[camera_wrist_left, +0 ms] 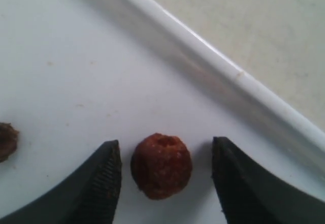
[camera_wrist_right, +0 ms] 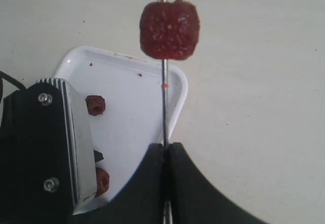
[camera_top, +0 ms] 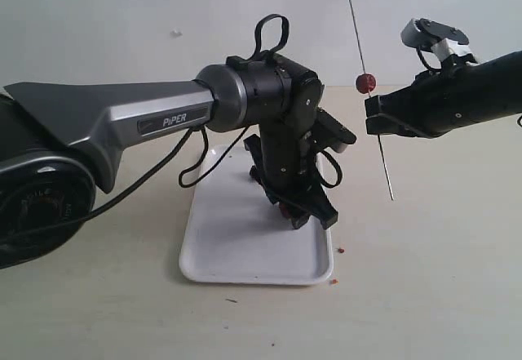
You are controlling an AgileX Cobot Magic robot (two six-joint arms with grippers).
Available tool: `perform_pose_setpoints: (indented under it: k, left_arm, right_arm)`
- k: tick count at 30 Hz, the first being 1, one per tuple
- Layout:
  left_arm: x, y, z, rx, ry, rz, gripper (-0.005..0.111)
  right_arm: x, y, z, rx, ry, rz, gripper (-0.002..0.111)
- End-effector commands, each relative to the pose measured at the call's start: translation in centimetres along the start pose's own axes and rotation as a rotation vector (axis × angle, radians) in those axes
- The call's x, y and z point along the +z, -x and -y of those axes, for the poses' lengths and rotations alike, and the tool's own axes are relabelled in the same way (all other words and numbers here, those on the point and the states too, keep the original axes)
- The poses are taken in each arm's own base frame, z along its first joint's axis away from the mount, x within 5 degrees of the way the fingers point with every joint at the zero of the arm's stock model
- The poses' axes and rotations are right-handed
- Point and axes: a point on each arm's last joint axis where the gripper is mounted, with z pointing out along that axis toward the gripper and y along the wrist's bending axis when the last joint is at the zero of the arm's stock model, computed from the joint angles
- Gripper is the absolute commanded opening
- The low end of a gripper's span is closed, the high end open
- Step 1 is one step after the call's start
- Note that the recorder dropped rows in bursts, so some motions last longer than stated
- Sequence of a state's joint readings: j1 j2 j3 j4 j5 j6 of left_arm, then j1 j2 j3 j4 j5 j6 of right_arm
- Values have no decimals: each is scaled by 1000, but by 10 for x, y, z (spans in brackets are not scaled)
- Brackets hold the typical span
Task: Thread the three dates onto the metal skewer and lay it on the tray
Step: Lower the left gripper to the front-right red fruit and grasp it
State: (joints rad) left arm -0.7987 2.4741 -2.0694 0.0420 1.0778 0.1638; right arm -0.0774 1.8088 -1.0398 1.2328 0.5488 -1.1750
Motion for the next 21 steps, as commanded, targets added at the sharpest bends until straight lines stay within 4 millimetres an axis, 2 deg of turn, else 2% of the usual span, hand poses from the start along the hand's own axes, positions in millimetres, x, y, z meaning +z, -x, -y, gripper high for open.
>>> perform_pose_setpoints:
  k: [1,7,21]
  left_arm:
    - [0,1,1,-4,2,8,47]
    - [0,1,1,-4,2,8,33]
    - [0,1,0,-14,1,7,32]
  right_arm:
    - [-3,3,-1,-14,1,11,0]
    - [-3,3,-1,-14,1,11,0]
    - [-3,3,-1,-14,1,11,0]
